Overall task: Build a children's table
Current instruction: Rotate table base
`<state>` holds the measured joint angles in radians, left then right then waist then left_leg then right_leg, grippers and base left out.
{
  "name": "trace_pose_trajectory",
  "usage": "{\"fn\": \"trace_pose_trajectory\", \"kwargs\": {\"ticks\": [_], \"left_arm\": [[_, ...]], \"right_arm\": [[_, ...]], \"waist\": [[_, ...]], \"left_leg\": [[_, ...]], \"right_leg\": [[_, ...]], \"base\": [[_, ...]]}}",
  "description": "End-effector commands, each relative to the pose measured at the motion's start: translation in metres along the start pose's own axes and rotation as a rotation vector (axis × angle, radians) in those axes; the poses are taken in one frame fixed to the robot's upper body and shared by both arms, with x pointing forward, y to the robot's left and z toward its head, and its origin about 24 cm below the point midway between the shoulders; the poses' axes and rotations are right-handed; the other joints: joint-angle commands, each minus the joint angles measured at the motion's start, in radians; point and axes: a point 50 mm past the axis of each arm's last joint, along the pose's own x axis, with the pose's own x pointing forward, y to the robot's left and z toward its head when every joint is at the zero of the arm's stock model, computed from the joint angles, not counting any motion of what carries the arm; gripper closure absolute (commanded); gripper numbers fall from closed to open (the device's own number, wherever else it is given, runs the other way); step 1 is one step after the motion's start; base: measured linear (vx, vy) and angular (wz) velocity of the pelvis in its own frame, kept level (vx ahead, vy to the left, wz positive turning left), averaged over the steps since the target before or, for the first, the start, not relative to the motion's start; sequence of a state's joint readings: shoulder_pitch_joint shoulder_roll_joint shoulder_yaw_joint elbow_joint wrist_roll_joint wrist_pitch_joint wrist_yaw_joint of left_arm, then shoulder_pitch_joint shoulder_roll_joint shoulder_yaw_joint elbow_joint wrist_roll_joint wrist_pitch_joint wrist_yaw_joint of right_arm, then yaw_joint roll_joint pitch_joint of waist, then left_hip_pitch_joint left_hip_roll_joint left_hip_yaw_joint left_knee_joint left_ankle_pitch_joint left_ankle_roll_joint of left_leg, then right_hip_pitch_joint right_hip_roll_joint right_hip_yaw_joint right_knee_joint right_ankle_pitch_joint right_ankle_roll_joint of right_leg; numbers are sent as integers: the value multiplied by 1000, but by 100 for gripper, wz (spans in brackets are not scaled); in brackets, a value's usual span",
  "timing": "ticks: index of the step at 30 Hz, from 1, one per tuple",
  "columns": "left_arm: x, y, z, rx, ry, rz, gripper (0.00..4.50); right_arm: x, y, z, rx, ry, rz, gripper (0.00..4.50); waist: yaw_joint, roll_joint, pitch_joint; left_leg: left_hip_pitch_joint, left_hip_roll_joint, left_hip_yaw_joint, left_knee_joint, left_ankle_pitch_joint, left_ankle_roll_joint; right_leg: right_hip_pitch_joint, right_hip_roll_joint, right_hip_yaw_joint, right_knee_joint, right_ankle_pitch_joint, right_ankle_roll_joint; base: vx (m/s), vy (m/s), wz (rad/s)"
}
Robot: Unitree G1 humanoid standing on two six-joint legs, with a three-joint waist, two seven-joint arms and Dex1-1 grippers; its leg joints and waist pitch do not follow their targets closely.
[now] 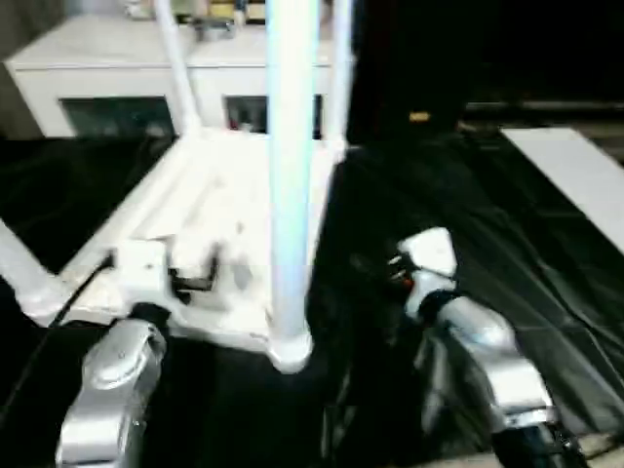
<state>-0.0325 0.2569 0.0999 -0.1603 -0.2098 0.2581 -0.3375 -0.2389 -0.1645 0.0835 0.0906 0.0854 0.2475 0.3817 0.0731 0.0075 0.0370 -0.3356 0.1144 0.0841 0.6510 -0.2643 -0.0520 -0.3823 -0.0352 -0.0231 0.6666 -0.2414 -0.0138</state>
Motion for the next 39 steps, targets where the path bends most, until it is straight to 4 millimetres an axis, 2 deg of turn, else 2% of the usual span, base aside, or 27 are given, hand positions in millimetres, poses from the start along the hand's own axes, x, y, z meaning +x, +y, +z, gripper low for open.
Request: {"fn": "trace_pose_trajectory", "kwargs": {"ticks": [1,2,3,4,5,6,7,8,9,10,11,12,13,14,15,16,17,18,20,21,23,24,25,30,31,32,39], "left_arm": [[-1,0,-3,-2,25,-143,6],[-1,1,1,8,12,-213,6],[0,5,6,33,6,-262,6],[2,9,11,54,13,-320,6],[4,13,16,73,25,-373,6],[6,17,22,93,41,-432,6],[9,21,28,110,74,-538,6],[11,22,30,119,95,-587,6],[11,22,30,119,96,-589,6],[13,22,31,129,120,-637,6],[13,20,31,131,145,-691,6],[14,19,30,133,170,-738,6],[14,18,29,141,205,-796,6],[15,16,28,152,234,-842,6],[16,12,25,177,284,-911,6],[16,11,23,181,307,-942,6],[18,8,20,189,344,-1003,6],[18,7,20,189,345,-1005,6],[19,3,16,192,394,-1068,6],[19,3,14,198,406,-1079,6],[20,3,10,212,447,-1110,6],[20,4,8,231,469,-1122,6],[20,5,5,244,497,-1128,33],[22,9,1,282,540,-1127,71],[23,11,0,301,544,-1117,71],[24,14,-2,311,559,-1106,85],[27,21,-6,344,554,-1062,157]], "right_arm": [[2,0,10,-9,-44,28,100],[1,-3,11,-19,-46,36,100],[0,-6,12,-27,-46,51,100],[-2,-9,14,-41,-48,77,100],[-4,-11,15,-58,-42,108,100],[-7,-13,16,-78,-35,144,100],[-11,-17,17,-127,-30,204,100],[-12,-19,18,-143,-26,231,100],[-12,-19,18,-143,-25,232,100],[-14,-20,18,-160,-19,257,100],[-16,-21,20,-182,-17,282,100],[-18,-23,21,-198,-16,310,100],[-20,-24,23,-212,-12,346,100],[-23,-26,25,-223,-5,377,100],[-27,-28,26,-235,18,430,100],[-29,-28,26,-242,30,458,100],[-34,-27,25,-261,60,530,100],[-34,-27,25,-261,61,533,100],[-40,-24,26,-273,90,612,100],[-41,-23,26,-275,98,633,100],[-44,-19,26,-279,119,686,100],[-47,-18,26,-283,133,714,100],[-48,-16,25,-293,150,742,100],[-51,-9,24,-307,173,799,100],[-51,-7,24,-305,175,812,100],[-51,-5,24,-306,177,822,100],[-53,-2,22,-314,193,843,100]], "waist": [[1,22,-53],[-4,31,-63],[-3,26,-71],[3,41,-71],[7,47,-57],[8,40,-53],[8,55,-47],[7,56,-43],[-2,48,-31],[-2,54,-26],[-5,54,-18],[-7,51,-20],[-11,50,-22],[-10,58,-31],[-14,55,-31],[-16,58,-35],[-19,60,-35],[-18,60,-37],[-19,60,-43],[-20,60,-44],[-22,58,-46],[-23,54,-46],[-22,53,-44],[-20,53,-38],[-20,47,-37],[-19,49,-36],[-17,46,-39]], "left_leg": [[-20,71,-13,-72,334,54],[-8,76,-14,-59,401,42],[4,73,-12,-48,469,35],[-2,65,-5,-45,434,25],[-12,69,1,-59,259,6],[-11,68,6,-67,151,-2],[-7,76,7,-79,-18,-20],[-4,77,10,-85,-88,-23],[-9,86,19,-99,-208,-25],[-11,88,20,-103,-230,-24],[1,88,26,-109,-299,-19],[3,89,27,-108,-296,-14],[1,85,32,-110,-252,1],[7,89,37,-107,-188,15],[1,89,39,-107,-163,26],[-9,90,37,-106,-118,44],[-13,89,40,-105,-113,54],[-11,89,41,-103,-115,59],[-18,94,41,-99,-54,81],[-20,95,40,-98,-45,85],[-17,94,43,-95,-40,102],[-17,95,44,-94,-40,105],[-20,97,43,-97,-50,107],[-17,100,43,-103,-99,83],[-18,100,43,-104,-103,81],[-17,100,43,-104,-104,79],[-19,104,43,-105,-83,71]], "right_leg": [[39,-58,46,-54,209,-149],[30,-53,40,-38,306,-161],[26,-54,39,-34,414,-186],[27,-56,42,-35,429,-203],[26,-65,44,-52,321,-216],[29,-67,46,-63,250,-219],[30,-74,48,-68,141,-233],[28,-74,49,-74,83,-235],[37,-84,51,-84,-40,-246],[41,-91,54,-89,-89,-248],[33,-96,56,-108,-248,-229],[35,-102,59,-112,-289,-223],[42,-103,62,-119,-313,-209],[39,-104,63,-113,-253,-220],[42,-103,62,-112,-210,-227],[51,-102,59,-106,-150,-237],[49,-99,55,-106,-136,-246],[49,-100,54,-108,-136,-250],[54,-101,51,-97,-30,-274],[54,-102,50,-95,-8,-280],[51,-99,47,-96,15,-295],[50,-100,46,-96,16,-298],[51,-101,45,-98,-2,-298],[47,-104,47,-106,-105,-283],[48,-105,48,-110,-122,-274],[46,-106,49,-110,-135,-271],[45,-108,50,-105,-99,-268]], "base": [[68,20,5],[71,57,3],[71,57,3],[0,0,0],[0,0,0],[0,0,0],[0,0,0],[-60,5,9],[-60,5,9],[-60,14,2],[-52,19,2],[-52,19,2],[0,0,0],[0,0,0],[0,0,0],[0,0,0],[0,0,0],[0,0,0],[0,0,0],[0,0,0],[0,0,0],[0,0,0],[0,0,0],[0,0,0],[0,0,0],[0,0,0],[0,0,0]]}}
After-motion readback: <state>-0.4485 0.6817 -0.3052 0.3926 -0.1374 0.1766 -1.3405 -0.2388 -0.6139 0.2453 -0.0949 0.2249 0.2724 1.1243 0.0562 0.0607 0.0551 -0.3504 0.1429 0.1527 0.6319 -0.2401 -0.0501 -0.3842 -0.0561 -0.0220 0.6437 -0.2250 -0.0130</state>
